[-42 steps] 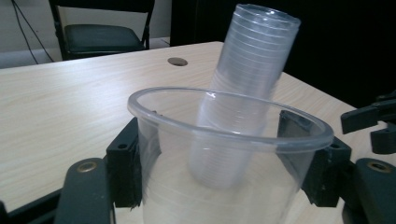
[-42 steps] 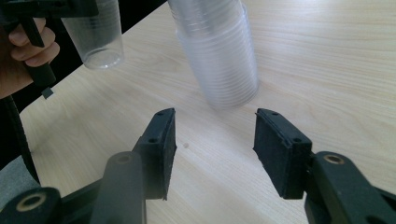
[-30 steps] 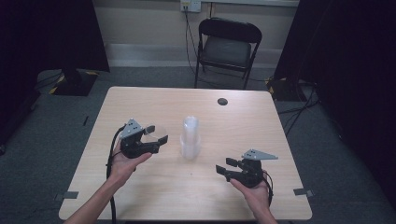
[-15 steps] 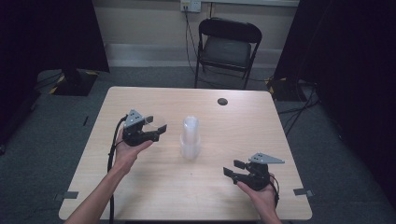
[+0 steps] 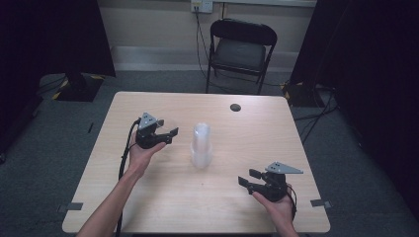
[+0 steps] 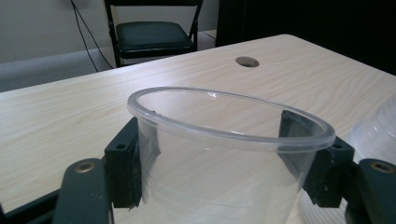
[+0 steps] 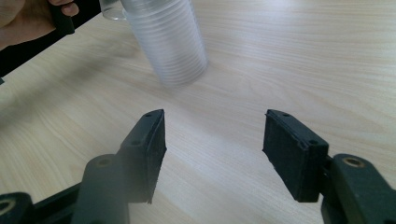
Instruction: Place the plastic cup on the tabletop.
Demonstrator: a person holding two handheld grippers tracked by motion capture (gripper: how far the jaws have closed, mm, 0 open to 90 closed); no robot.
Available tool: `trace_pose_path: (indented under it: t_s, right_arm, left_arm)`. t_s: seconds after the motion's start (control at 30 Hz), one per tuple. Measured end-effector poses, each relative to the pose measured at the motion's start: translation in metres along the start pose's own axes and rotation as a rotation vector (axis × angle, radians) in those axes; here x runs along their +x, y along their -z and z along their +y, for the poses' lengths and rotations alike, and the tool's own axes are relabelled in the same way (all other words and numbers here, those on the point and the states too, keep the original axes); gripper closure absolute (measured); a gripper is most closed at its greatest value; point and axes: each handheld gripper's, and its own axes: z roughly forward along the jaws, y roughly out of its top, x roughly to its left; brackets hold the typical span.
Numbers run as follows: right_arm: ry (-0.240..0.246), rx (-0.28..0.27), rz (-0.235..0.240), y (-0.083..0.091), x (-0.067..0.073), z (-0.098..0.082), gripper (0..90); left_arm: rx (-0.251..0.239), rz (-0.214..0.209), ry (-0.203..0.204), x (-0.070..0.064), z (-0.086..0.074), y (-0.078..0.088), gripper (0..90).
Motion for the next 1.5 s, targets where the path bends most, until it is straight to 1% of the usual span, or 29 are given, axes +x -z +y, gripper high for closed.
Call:
trace_pose_path:
  t_s: [0.07, 0.13, 0.27, 0.33, 0.37, 0.4, 0.5, 0.67, 0.7, 0.77, 0.8, 0.83, 0.93, 1.0, 1.03, 1.1, 1.17, 1.2, 1.3, 1.33, 1.43, 1.47, 1.5]
  right_arm:
    - [0.002, -0.002, -0.005, 0.000, -0.001, 0.000, 39.3]
    - [0.002, -0.006, -0.007, 0.001, -0.001, -0.001, 39.2]
    - [0.002, -0.006, -0.015, 0.002, 0.000, -0.001, 39.3]
    - [0.004, -0.012, -0.017, 0.003, 0.001, -0.001, 39.3]
    - [0.005, -0.012, -0.019, 0.004, 0.002, -0.001, 39.3]
    - [0.006, -0.014, -0.018, 0.005, 0.003, -0.001, 39.3]
    - [0.002, -0.019, -0.021, 0.006, 0.003, -0.002, 39.3]
    - [0.000, -0.017, -0.020, 0.006, 0.002, -0.003, 39.3]
    - [-0.001, -0.017, -0.018, 0.006, 0.002, -0.003, 39.3]
    - [0.002, -0.018, -0.012, 0.005, 0.002, -0.002, 39.3]
    - [0.003, -0.019, -0.012, 0.005, 0.003, -0.002, 39.4]
    - [0.006, -0.018, -0.010, 0.005, 0.003, -0.002, 39.3]
    - [0.009, -0.020, -0.009, 0.005, 0.004, -0.001, 39.3]
    - [0.006, -0.019, -0.006, 0.005, 0.004, -0.001, 39.4]
    - [0.008, -0.020, -0.006, 0.005, 0.004, -0.001, 39.3]
    - [0.012, -0.023, -0.006, 0.006, 0.005, 0.000, 39.4]
    - [0.013, -0.026, -0.005, 0.006, 0.004, 0.000, 39.4]
    - [0.012, -0.026, -0.006, 0.007, 0.004, 0.000, 39.4]
    - [0.004, -0.024, -0.002, 0.007, 0.004, 0.000, 40.1]
    - [0.004, -0.021, 0.000, 0.006, 0.004, 0.000, 40.1]
    - [0.004, -0.022, 0.002, 0.006, 0.004, 0.000, 40.1]
    - [0.003, -0.021, 0.003, 0.006, 0.004, 0.000, 40.1]
    - [0.003, -0.021, 0.003, 0.006, 0.004, 0.000, 40.1]
  left_arm:
    - [0.000, -0.002, 0.003, 0.001, -0.001, -0.003, 29.0]
    - [0.015, -0.004, -0.004, 0.000, -0.002, -0.007, 28.8]
    - [0.018, -0.007, -0.013, -0.002, -0.004, -0.012, 28.5]
    - [0.036, -0.012, -0.015, -0.002, -0.006, -0.015, 28.4]
    - [0.045, -0.010, -0.026, -0.002, -0.007, -0.016, 28.2]
    - [0.045, -0.011, -0.014, -0.002, -0.008, -0.017, 28.0]
    - [0.054, -0.007, -0.016, -0.002, -0.010, -0.019, 27.6]
    - [0.067, -0.001, -0.012, 0.001, -0.011, -0.020, 26.5]
    - [0.068, 0.000, 0.001, 0.002, -0.012, -0.020, 26.4]
    - [0.071, -0.002, 0.001, 0.002, -0.012, -0.019, 25.4]
    - [0.077, 0.006, -0.010, 0.001, -0.012, -0.019, 26.1]
    - [0.078, 0.009, -0.006, 0.002, -0.012, -0.019, 26.3]
    - [0.063, 0.021, -0.010, 0.002, -0.014, -0.018, 26.4]
    - [0.078, 0.030, -0.009, 0.004, -0.017, -0.019, 27.0]
    - [0.084, 0.036, -0.014, 0.005, -0.019, -0.019, 26.8]
    - [0.090, 0.038, -0.010, 0.007, -0.021, -0.018, 26.5]
    - [0.092, 0.038, -0.008, 0.008, -0.022, -0.017, 26.1]
    - [0.090, 0.036, 0.006, 0.008, -0.022, -0.016, 25.8]
    - [0.101, 0.034, -0.007, 0.009, -0.022, -0.015, 24.2]
    - [0.102, 0.031, 0.008, 0.009, -0.023, -0.015, 22.9]
    - [0.110, 0.026, 0.004, 0.008, -0.026, -0.014, 21.0]
    - [0.120, 0.020, -0.001, 0.008, -0.026, -0.014, 19.6]
    - [0.121, 0.018, 0.004, 0.007, -0.027, -0.015, 18.6]
